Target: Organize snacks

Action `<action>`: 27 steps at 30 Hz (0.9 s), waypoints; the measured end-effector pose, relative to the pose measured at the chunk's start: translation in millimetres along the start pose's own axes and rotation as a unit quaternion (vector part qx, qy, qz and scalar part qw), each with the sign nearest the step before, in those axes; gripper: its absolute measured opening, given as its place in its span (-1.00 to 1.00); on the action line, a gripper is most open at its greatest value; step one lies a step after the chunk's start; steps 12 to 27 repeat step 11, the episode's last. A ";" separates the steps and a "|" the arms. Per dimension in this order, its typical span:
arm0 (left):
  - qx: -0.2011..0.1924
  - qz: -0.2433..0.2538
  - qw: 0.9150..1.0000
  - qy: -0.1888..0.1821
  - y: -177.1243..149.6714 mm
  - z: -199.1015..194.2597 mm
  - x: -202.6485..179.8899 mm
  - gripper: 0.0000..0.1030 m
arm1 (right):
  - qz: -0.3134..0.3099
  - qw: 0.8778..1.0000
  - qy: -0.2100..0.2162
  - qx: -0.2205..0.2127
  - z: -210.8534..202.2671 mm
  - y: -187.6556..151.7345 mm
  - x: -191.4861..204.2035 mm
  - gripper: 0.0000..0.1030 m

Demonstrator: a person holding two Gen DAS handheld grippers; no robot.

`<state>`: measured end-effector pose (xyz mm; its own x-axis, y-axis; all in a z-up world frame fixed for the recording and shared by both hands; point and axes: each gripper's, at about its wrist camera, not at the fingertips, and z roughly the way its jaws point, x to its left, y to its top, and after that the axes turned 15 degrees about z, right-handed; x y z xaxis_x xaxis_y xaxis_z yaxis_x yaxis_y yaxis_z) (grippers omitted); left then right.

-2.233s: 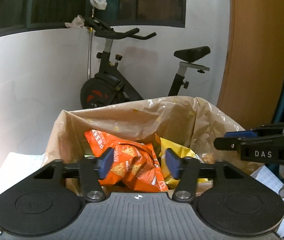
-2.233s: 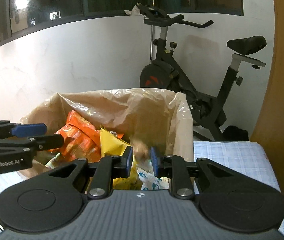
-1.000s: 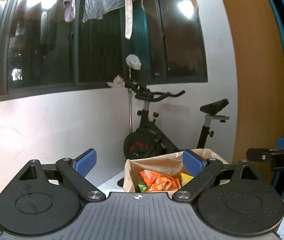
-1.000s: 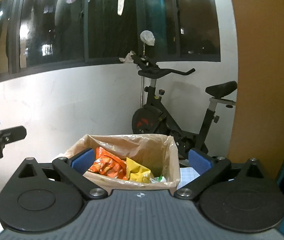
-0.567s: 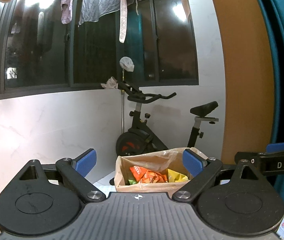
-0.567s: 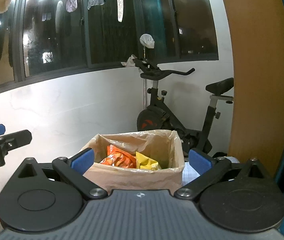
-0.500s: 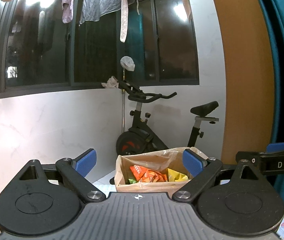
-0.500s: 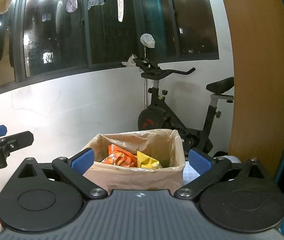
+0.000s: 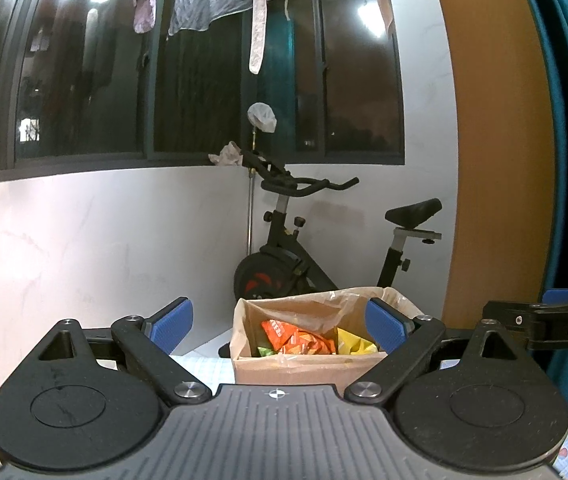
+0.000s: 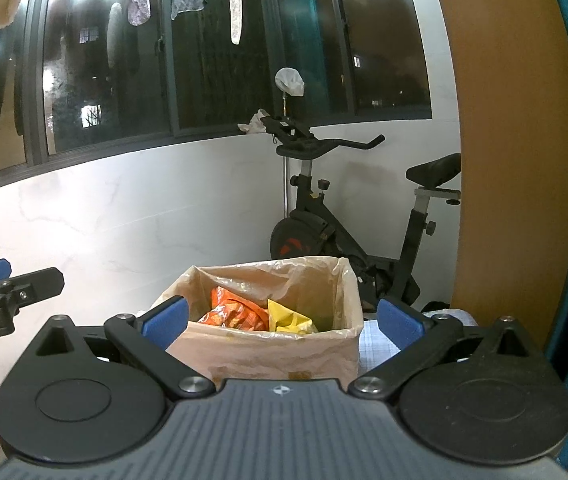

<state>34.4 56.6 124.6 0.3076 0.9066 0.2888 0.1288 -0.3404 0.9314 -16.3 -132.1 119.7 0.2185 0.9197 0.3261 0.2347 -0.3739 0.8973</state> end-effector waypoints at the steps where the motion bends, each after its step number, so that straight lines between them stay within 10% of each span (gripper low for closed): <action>1: 0.001 -0.001 1.000 0.000 0.1 0.1 -0.6 0.83 | 0.000 1.000 -0.001 0.000 0.2 -0.2 0.3 0.99; 27: 0.003 -0.010 1.000 0.001 -2.0 0.1 -0.8 0.84 | 0.000 1.000 -0.003 0.006 -0.3 -3.8 0.7 0.99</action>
